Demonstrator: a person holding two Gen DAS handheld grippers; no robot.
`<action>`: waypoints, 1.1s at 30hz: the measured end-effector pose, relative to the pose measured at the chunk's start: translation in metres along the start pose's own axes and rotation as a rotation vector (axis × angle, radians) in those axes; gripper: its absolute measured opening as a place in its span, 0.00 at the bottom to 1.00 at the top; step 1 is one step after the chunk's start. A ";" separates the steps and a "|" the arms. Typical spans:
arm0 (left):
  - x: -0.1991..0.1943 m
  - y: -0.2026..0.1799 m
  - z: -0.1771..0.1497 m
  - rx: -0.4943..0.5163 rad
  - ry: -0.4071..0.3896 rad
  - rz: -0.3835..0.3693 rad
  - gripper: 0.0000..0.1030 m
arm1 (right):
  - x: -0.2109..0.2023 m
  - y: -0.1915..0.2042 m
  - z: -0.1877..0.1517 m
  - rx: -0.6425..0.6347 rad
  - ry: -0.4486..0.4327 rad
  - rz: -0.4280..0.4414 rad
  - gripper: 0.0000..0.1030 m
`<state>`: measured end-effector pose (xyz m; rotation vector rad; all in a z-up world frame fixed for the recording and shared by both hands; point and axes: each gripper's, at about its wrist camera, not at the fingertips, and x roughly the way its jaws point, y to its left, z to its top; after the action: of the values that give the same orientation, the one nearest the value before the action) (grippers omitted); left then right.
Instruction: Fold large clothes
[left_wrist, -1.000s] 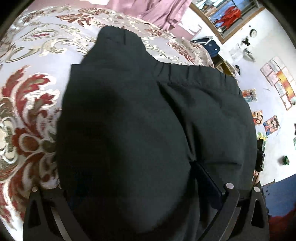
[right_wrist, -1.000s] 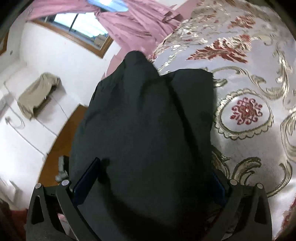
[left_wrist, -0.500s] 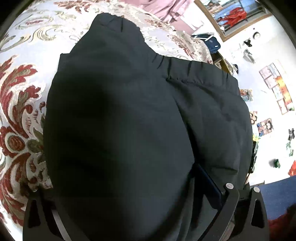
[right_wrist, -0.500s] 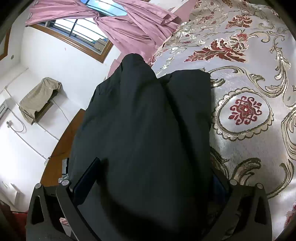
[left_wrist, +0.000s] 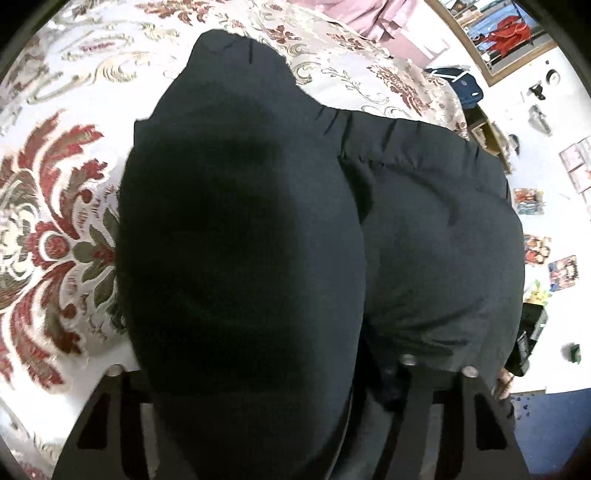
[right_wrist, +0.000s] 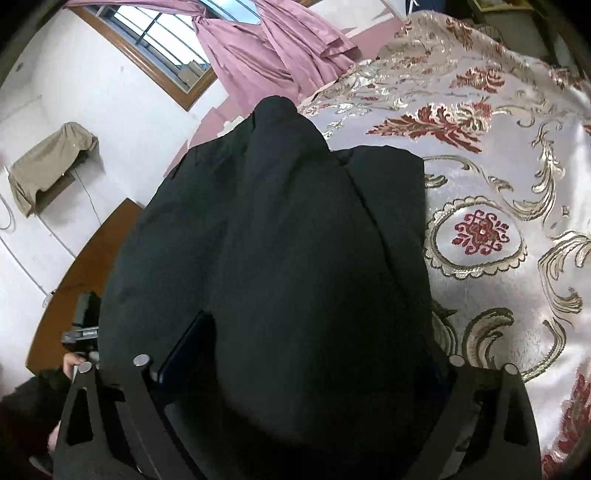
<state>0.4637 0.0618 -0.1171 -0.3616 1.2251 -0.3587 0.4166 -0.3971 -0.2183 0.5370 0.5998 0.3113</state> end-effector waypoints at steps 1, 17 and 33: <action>-0.002 -0.005 0.001 0.000 0.002 0.024 0.48 | -0.003 0.001 -0.001 -0.001 -0.007 0.003 0.81; -0.080 -0.094 0.000 0.177 -0.099 0.256 0.22 | -0.068 0.069 0.001 -0.150 -0.134 -0.009 0.23; -0.208 -0.039 0.032 0.142 -0.349 0.286 0.22 | -0.051 0.233 0.053 -0.405 -0.275 0.155 0.22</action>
<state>0.4293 0.1245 0.0850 -0.1156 0.8875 -0.1263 0.3794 -0.2481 -0.0279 0.2286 0.2181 0.4839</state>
